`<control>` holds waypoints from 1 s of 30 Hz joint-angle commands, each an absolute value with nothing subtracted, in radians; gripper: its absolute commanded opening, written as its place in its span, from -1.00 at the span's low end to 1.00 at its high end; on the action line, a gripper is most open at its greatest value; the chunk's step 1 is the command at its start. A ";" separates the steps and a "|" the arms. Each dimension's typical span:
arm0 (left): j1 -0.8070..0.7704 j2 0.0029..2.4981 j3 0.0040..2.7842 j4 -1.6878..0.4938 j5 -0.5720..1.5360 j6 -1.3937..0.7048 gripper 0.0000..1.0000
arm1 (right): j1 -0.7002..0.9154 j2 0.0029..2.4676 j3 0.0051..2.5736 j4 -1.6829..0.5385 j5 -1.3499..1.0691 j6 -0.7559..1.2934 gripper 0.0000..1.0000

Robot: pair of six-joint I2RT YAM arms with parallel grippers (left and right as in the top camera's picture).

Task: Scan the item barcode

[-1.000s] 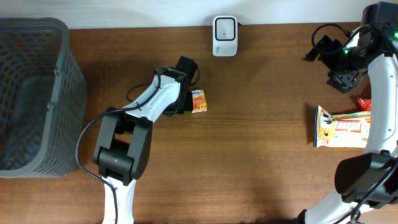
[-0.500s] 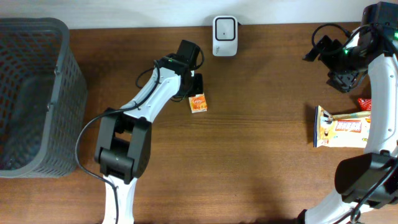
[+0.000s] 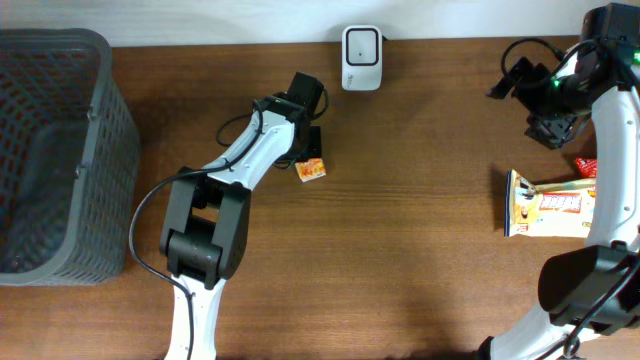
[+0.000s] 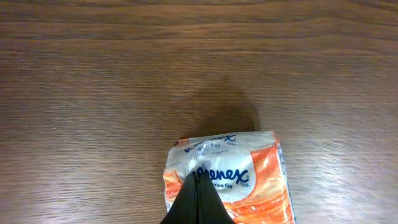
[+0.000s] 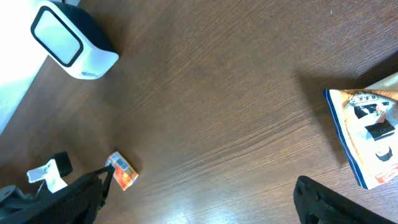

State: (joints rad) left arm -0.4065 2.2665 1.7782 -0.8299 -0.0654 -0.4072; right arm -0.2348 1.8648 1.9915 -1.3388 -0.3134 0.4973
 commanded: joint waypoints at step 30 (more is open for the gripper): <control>-0.392 2.255 1.922 -1.044 -0.152 -0.392 -1.00 | -0.229 1.859 1.999 -1.339 -0.321 0.495 0.97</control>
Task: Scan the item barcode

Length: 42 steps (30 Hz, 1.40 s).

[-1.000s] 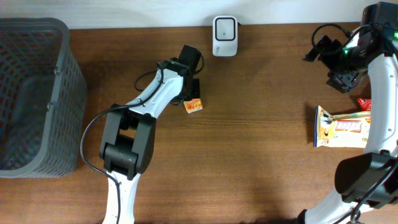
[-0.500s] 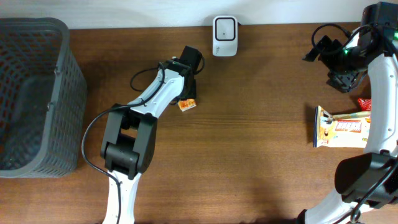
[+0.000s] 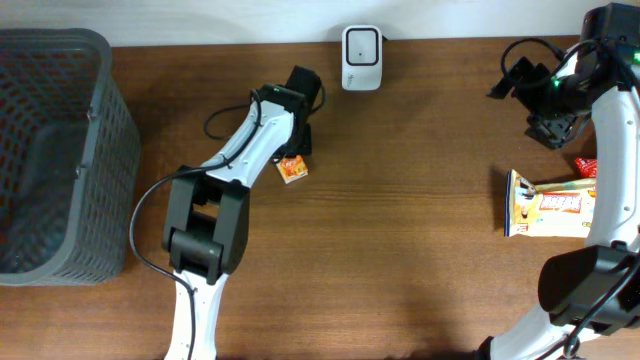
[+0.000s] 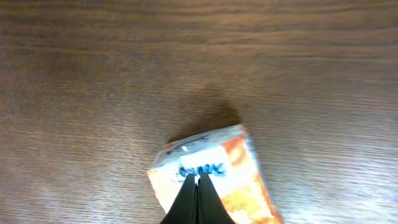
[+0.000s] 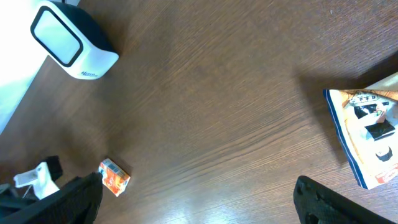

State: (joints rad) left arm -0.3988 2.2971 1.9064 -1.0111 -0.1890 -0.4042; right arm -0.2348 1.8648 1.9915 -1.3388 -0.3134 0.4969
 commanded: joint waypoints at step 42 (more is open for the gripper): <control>-0.336 2.138 1.696 -0.982 -0.179 -0.434 -1.00 | -0.229 1.859 1.999 -1.339 -0.321 0.495 0.97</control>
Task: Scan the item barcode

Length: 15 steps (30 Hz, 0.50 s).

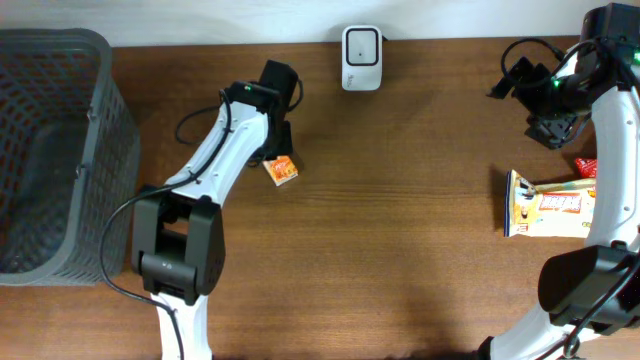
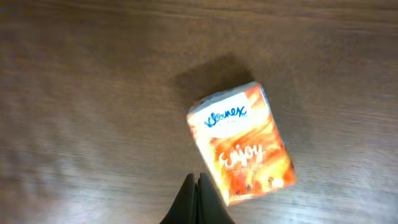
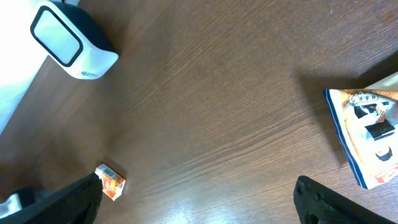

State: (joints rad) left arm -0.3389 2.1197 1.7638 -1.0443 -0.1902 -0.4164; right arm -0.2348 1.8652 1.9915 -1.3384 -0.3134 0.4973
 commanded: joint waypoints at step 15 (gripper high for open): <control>-0.336 2.153 1.499 -0.776 -0.179 -0.434 -1.00 | -0.229 1.859 1.999 -1.340 -0.321 0.495 0.97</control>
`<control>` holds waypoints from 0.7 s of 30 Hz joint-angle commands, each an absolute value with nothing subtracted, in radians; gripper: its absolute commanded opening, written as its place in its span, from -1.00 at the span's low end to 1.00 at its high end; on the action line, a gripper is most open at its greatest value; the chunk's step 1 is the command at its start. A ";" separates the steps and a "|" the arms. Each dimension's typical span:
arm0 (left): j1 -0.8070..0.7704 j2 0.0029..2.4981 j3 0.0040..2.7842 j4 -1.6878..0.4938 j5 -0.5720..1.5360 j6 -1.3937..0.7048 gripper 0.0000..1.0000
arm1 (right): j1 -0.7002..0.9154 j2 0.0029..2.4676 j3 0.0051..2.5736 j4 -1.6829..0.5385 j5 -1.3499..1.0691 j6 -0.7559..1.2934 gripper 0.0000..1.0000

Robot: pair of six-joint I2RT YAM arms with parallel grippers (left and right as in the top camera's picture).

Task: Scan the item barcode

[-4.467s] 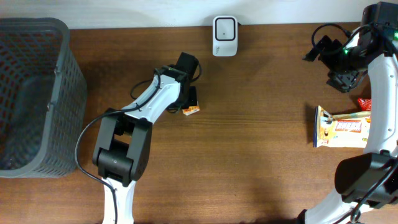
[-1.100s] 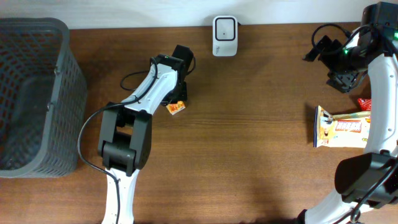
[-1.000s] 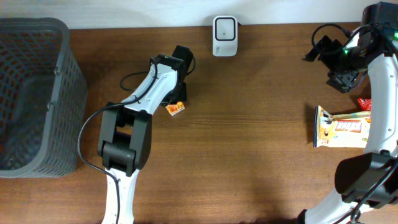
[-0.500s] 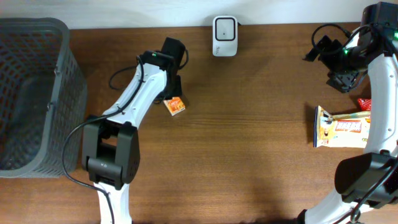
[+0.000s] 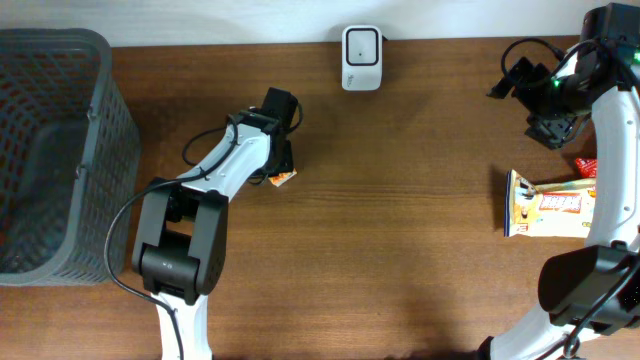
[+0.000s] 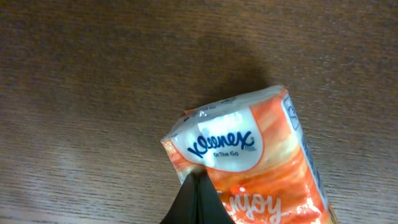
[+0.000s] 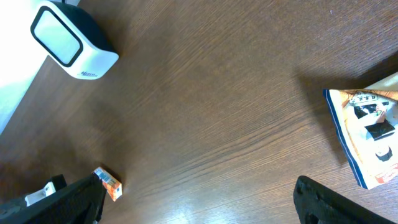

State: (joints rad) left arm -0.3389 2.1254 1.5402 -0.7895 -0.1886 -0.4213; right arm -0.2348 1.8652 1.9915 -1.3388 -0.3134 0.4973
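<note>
An orange and white Kleenex tissue pack [image 6: 249, 158] lies flat on the wooden table [image 5: 400, 250], also seen small as the pack [image 5: 284, 178] and the pack [image 7: 107, 183]. My left gripper [image 6: 198, 179] is shut, its black fingertips pressed together over the pack's near left edge, not around it. The white barcode scanner [image 5: 361, 43] stands at the table's far edge, window up, right of the pack. My right gripper [image 7: 199, 205] is open and raised at the far right, nothing between its fingers [image 7: 333, 199].
A dark mesh basket [image 5: 55, 150] fills the left end. A flat snack packet [image 5: 550, 203] and a small red wrapper [image 5: 586, 166] lie at the right edge, below the right arm. The scanner [image 7: 71, 40] shows at top left of the right wrist view.
The left gripper was drawn back with the whole pack in view; now it is close over the pack's edge. The pack has turned a little. The right arm is unchanged.
The left gripper's shut fingertips rested on the pack, which lay below and left of the scanner. A second later the pack lay further left. Then the gripper stood back from it, further left again. Now the shut tips are at the pack's edge.
</note>
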 commanded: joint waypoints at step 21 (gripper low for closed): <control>-0.335 2.198 1.457 -0.775 -0.259 -0.433 -1.00 | -0.229 1.859 1.999 -1.339 -0.321 0.495 0.97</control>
